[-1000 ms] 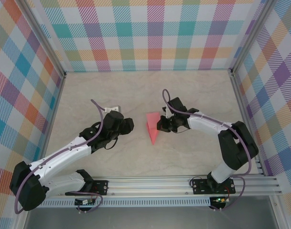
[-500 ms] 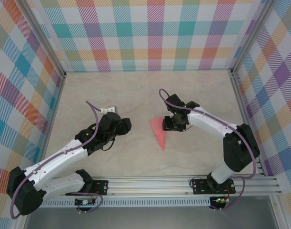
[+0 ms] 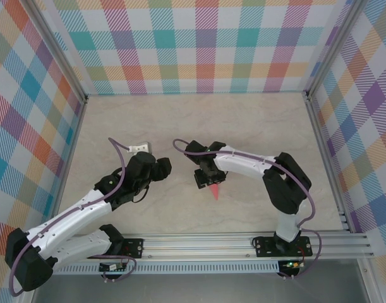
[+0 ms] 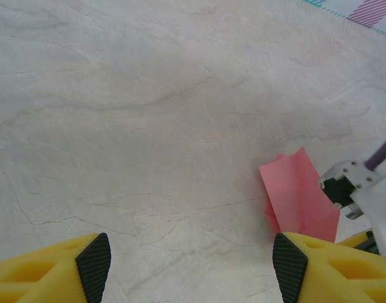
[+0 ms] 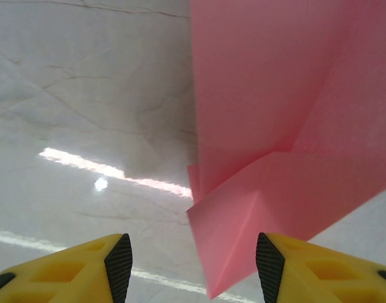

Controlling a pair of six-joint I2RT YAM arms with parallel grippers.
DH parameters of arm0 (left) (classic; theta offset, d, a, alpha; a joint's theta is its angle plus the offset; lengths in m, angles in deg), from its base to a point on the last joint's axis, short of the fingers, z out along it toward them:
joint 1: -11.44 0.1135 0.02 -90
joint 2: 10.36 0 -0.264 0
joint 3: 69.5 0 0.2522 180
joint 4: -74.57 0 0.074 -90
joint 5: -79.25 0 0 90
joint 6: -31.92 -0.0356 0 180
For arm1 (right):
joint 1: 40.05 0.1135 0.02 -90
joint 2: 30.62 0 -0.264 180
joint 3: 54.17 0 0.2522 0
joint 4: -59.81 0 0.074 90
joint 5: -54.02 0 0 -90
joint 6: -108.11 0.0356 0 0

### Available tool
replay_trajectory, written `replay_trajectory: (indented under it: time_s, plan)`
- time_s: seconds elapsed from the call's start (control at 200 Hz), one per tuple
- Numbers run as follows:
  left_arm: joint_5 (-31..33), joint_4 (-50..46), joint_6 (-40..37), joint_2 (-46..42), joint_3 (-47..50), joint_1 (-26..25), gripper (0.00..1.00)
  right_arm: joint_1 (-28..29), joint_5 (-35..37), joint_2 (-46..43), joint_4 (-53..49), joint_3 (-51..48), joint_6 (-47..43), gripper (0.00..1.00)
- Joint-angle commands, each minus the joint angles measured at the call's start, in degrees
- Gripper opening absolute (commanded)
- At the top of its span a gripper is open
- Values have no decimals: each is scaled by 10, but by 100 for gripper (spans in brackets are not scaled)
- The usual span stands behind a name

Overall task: Fold a paper plane with a square sheet of paper (fold left side to right side)
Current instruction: Move the paper plane to the center of the table.

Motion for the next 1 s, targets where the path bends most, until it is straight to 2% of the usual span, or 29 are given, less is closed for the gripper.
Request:
replay_trajectory:
  time_s: [0.0,0.275,0.71,0.995]
  plan:
    - [19,-13,-7,-15,9,4,71,12,50,36,-49,43,-8,59]
    - [23,-15,-5,-17,10,4,72,25,105,100,-92,92,-21,60]
    - [22,-17,0,-14,10,4,73,24,143,89,-98,76,-14,45]
    - [22,-19,0,-14,9,4,73,14,149,66,-96,57,-13,22]
